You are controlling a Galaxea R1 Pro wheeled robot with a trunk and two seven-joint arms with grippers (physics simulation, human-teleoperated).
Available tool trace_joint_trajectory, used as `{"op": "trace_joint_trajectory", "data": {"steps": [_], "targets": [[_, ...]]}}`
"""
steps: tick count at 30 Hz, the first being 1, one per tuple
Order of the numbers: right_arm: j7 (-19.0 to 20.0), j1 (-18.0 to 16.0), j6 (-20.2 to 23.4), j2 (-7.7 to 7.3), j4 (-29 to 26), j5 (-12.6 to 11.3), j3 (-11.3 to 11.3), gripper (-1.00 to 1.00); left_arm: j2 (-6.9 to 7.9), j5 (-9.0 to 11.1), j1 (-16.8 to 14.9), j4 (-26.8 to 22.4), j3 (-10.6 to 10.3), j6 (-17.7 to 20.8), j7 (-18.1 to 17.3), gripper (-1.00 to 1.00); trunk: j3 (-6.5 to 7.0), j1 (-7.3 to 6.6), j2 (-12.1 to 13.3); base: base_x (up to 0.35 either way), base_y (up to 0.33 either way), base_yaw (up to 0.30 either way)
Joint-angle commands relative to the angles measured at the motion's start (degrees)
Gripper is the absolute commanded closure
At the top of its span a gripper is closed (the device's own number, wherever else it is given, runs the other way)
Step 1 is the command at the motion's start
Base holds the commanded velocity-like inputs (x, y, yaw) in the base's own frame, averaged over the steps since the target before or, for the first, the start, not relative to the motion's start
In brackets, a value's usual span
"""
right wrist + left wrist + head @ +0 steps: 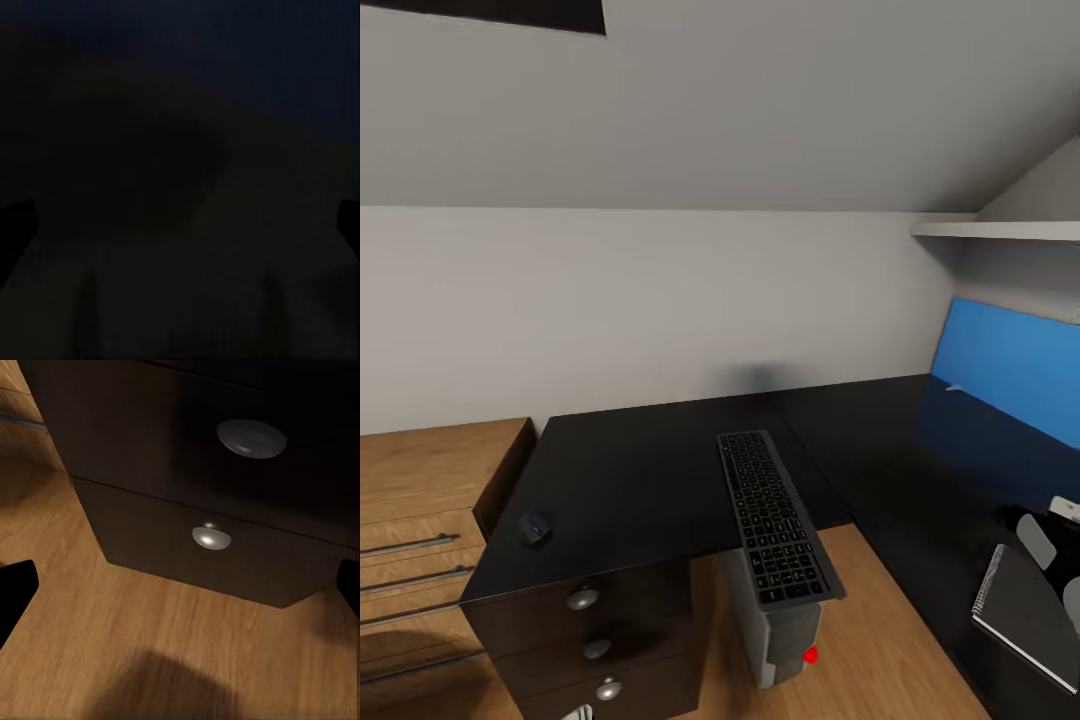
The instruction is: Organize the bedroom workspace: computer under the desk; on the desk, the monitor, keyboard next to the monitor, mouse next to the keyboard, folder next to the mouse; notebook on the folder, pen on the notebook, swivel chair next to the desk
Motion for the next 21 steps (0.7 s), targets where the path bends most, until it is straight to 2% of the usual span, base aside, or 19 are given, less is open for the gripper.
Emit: {"op": "trace_joint_trajectory", "data": {"steps": [1,7,13,16,21], "targets": [[-0.22,0.0,0.18,-0.16,0.18,-0.69,0.04,-1.0,0.06,0.49,-0.03,-0.11,-0.14,-0.37,0.15,-1.0,-0.05,0.0,-0.03,0.0,-0.225,0.0],[-0.21,0.0,0.16,-0.36,0.62,-0.87,0.04,-1.0,0.05,0.14,-0.04,-0.1,-0.25,-0.37,0.16,-1.0,-0.05,0.0,-0.03,0.0,-0.116,0.0],[-0.21,0.0,0.15,-0.6,2.13,-0.94,-0.03,-1.0,-0.05,-1.35,-0.03,-0.18,-0.41,-0.43,0.2,-1.0,-0.05,0.0,-0.03,0.0,-0.029,0.0],[-0.26,0.0,0.33,-1.06,2.85,-1.02,-0.05,-1.0,-0.12,-1.86,-0.04,-0.6,-1.4,-0.5,0.19,-1.0,-0.05,0.0,-0.03,0.0,-0.003,0.0],[-0.29,0.0,0.56,-1.13,3.06,-1.09,-0.05,-1.0,-0.13,-2.01,-0.04,-0.88,-1.83,-0.6,0.28,-1.0,-0.05,0.0,-0.03,0.0,-0.001,0.0]]}}
